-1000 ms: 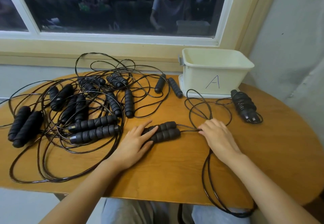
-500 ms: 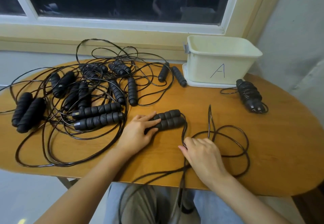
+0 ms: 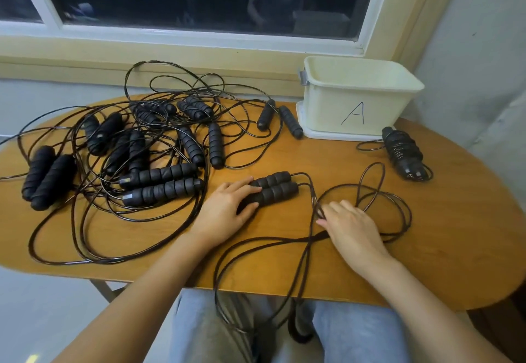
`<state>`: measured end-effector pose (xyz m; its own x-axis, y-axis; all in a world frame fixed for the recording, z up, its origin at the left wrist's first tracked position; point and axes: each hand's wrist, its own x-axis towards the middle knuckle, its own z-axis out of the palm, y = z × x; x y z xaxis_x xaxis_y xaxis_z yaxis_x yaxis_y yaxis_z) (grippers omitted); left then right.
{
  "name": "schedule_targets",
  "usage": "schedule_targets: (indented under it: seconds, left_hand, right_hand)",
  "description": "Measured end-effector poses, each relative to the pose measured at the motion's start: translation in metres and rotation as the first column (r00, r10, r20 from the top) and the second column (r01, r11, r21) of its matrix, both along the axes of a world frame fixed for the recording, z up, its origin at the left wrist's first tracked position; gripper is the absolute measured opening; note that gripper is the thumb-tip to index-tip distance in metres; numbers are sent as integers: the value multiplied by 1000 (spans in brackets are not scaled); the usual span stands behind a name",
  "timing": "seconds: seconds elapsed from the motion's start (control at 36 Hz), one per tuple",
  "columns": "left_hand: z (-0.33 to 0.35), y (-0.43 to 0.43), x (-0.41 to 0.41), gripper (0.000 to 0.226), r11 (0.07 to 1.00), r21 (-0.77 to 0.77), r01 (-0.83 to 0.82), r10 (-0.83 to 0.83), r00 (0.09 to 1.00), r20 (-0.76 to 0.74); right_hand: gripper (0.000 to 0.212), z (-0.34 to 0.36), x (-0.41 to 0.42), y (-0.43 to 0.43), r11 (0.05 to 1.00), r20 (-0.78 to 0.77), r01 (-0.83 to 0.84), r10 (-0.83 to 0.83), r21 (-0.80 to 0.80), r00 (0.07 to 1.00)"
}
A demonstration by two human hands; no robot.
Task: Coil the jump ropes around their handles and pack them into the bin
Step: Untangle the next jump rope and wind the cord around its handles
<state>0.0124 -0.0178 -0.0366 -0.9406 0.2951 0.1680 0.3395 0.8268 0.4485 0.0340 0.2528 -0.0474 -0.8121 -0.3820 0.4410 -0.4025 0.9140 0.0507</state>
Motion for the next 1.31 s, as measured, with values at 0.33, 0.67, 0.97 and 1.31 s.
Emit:
schedule_targets:
  seconds: [0.33, 0.67, 0.97, 1.31]
  left_hand:
    - [18, 3, -17, 56, 969, -238, -60, 22, 987, -156]
    - [101, -23, -48, 53, 966, -135, -220, 153, 909, -387]
    - [73, -36, -31, 52, 968, -209, -138, 65, 944, -322]
    - [-3, -15, 0, 48, 986, -120, -113, 105, 992, -72]
  right_hand:
    - [28, 38, -32, 36, 963, 100, 122, -150, 241, 984]
    - [21, 115, -116, 12, 956, 217, 146, -91, -255, 972]
    - [28, 107, -107, 14, 986, 11, -6, 5, 167, 1000]
    - [16, 22, -16, 0, 980, -235, -177, 151, -94, 960]
